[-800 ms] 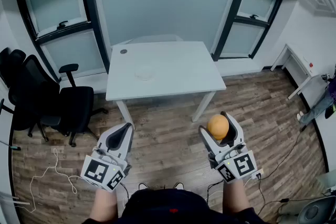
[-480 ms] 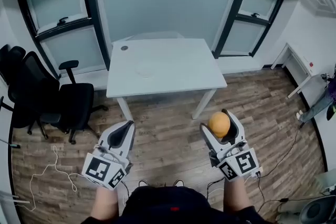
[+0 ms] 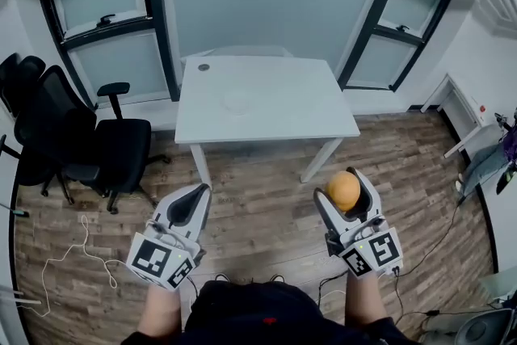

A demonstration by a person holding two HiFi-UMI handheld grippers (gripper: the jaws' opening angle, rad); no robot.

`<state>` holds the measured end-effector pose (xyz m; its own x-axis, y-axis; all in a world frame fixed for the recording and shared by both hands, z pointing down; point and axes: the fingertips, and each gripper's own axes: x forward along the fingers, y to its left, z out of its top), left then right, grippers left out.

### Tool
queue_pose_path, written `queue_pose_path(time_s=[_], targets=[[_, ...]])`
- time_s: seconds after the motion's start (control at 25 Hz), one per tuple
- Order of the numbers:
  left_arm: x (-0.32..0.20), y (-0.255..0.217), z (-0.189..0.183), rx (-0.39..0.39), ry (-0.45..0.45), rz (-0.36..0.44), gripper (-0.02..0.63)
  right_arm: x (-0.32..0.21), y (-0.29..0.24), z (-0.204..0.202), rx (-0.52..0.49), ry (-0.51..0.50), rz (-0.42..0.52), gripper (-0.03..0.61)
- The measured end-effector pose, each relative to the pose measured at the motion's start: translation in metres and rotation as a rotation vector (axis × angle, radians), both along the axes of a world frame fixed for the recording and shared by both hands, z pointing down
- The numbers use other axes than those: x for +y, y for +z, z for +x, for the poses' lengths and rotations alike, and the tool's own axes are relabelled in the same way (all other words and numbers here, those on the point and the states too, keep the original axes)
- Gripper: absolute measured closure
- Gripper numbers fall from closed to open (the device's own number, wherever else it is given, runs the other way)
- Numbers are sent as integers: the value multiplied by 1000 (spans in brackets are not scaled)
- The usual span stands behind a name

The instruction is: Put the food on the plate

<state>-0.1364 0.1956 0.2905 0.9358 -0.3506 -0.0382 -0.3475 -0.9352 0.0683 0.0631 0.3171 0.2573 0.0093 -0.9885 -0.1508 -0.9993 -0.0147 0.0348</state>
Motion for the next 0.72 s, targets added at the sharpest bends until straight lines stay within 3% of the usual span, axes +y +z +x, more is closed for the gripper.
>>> queue_pose_path(time_s=[0.44, 0.72], targets=[[-64, 23, -62, 51, 41, -52, 589, -55, 16, -71, 29, 25, -37, 218], [-96, 22, -51, 48, 50, -34, 589, -91, 18, -66, 33, 25, -53, 218]])
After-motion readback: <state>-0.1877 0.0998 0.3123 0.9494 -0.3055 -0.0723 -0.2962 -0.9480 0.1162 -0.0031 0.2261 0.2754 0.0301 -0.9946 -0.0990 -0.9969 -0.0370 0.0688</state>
